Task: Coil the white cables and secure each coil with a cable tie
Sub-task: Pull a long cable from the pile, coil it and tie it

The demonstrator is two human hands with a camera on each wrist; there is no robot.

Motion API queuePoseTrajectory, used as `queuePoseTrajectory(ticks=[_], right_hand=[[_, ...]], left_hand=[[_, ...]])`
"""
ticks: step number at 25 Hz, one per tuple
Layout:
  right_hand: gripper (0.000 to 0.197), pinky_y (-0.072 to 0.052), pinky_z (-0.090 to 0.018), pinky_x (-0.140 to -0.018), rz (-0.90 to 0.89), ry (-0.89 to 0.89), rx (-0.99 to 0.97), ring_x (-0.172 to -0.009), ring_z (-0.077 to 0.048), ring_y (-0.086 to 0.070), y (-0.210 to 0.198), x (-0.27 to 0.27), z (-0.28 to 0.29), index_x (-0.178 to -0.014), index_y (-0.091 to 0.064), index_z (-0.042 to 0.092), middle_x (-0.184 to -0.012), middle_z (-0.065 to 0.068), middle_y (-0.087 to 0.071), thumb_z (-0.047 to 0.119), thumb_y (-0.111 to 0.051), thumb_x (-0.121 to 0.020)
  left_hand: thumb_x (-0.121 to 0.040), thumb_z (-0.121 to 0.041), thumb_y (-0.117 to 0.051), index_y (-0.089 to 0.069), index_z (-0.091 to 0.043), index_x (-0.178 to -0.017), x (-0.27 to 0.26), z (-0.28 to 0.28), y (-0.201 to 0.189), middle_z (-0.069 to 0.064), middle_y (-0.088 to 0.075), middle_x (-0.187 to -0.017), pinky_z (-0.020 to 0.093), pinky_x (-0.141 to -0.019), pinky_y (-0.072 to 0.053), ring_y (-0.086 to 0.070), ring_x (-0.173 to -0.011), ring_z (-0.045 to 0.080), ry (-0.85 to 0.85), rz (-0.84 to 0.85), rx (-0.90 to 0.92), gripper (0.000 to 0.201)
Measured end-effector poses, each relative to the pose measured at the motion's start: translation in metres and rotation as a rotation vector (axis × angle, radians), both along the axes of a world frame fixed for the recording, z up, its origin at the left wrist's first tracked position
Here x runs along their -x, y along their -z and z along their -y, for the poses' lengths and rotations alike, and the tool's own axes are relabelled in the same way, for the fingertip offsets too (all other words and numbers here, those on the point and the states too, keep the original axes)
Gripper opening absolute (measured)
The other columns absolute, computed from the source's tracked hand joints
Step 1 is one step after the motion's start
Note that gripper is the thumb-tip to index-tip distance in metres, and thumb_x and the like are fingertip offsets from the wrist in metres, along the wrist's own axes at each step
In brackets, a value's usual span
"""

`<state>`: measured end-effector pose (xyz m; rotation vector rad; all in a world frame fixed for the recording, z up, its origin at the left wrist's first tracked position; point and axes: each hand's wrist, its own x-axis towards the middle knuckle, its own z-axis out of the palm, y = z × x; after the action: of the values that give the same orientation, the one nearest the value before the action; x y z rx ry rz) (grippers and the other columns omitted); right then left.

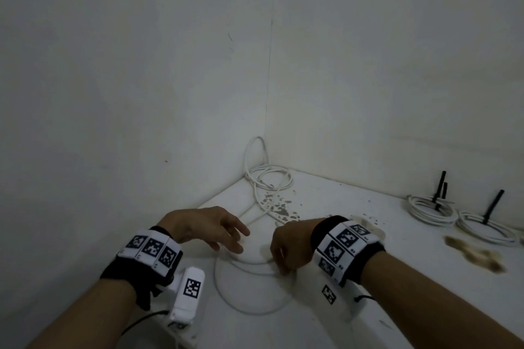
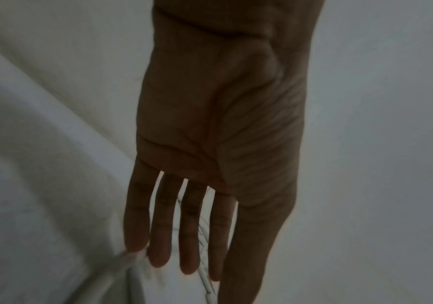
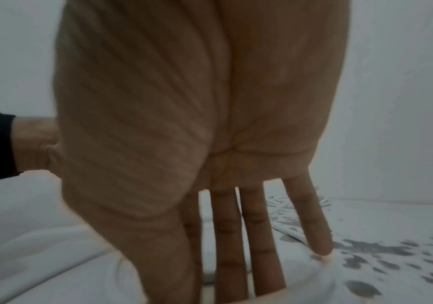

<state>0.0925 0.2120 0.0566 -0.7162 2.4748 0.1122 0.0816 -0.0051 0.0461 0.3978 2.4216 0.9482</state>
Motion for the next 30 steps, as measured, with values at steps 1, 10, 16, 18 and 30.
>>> queuePoseTrajectory(ticks=[1,10,16,18,30], right_hand=[[0.019,-0.049,-0.028,-0.077,0.022,0.027,0.019,-0.094,-0.022,-0.063,-0.008,-0.001,-0.002,-0.107,-0.068,0.007,-0.104,-0.008,-0.072,0.014,-0.056,-0.095],[0.03,-0.038,-0.028,-0.053,-0.467,0.4,1.246,-0.054,-0.015,-0.039,-0.164,-0.032,-0.058,-0.074,-0.057,0.015,-0.066,-0.003,-0.047,0.035,-0.064,-0.096],[0.029,-0.032,-0.023,-0.045,-0.786,0.352,1.053,-0.044,-0.01,-0.034,-0.225,-0.069,-0.086,-0.085,-0.059,0.011,-0.055,0.002,-0.046,0.038,-0.064,-0.096],[0.029,-0.034,-0.024,-0.044,-0.776,0.365,1.111,-0.044,-0.012,-0.034,-0.229,-0.071,-0.086,-0.085,-0.058,0.011,-0.066,-0.006,-0.048,0.037,-0.062,-0.097],[0.028,-0.051,-0.038,-0.081,-0.639,0.731,1.288,-0.093,-0.02,-0.06,-0.139,-0.064,-0.131,-0.11,-0.059,0.022,-0.104,-0.003,-0.066,0.039,-0.039,-0.103]], left_hand=[[-0.074,-0.026,-0.084,-0.067,-0.033,-0.119,0.001,-0.002,0.001,-0.006,-0.064,-0.117,0.023,-0.09,-0.053,-0.062,-0.105,0.006,0.024,0.002,-0.003,0.048],[-0.085,-0.042,-0.072,-0.069,-0.023,-0.111,0.034,-0.068,-0.026,-0.003,-0.067,-0.118,0.022,-0.086,-0.047,-0.061,-0.112,0.014,-0.155,-0.307,-0.371,0.033],[-0.057,-0.067,-0.082,-0.019,-0.037,-0.153,0.071,-0.124,-0.007,-0.014,-0.033,-0.146,0.038,-0.113,-0.034,-0.034,-0.135,0.011,-0.042,-0.433,-0.192,0.119],[-0.071,-0.067,-0.072,-0.019,-0.039,-0.154,0.069,-0.157,-0.024,-0.013,-0.033,-0.144,0.04,-0.115,-0.03,-0.033,-0.136,0.012,0.034,-0.503,-0.183,0.102],[-0.098,-0.064,-0.022,-0.056,-0.011,-0.091,0.06,-0.198,-0.098,-0.002,-0.043,-0.049,0.051,-0.086,-0.046,-0.053,-0.062,0.019,-0.312,0.136,-1.056,0.063]])
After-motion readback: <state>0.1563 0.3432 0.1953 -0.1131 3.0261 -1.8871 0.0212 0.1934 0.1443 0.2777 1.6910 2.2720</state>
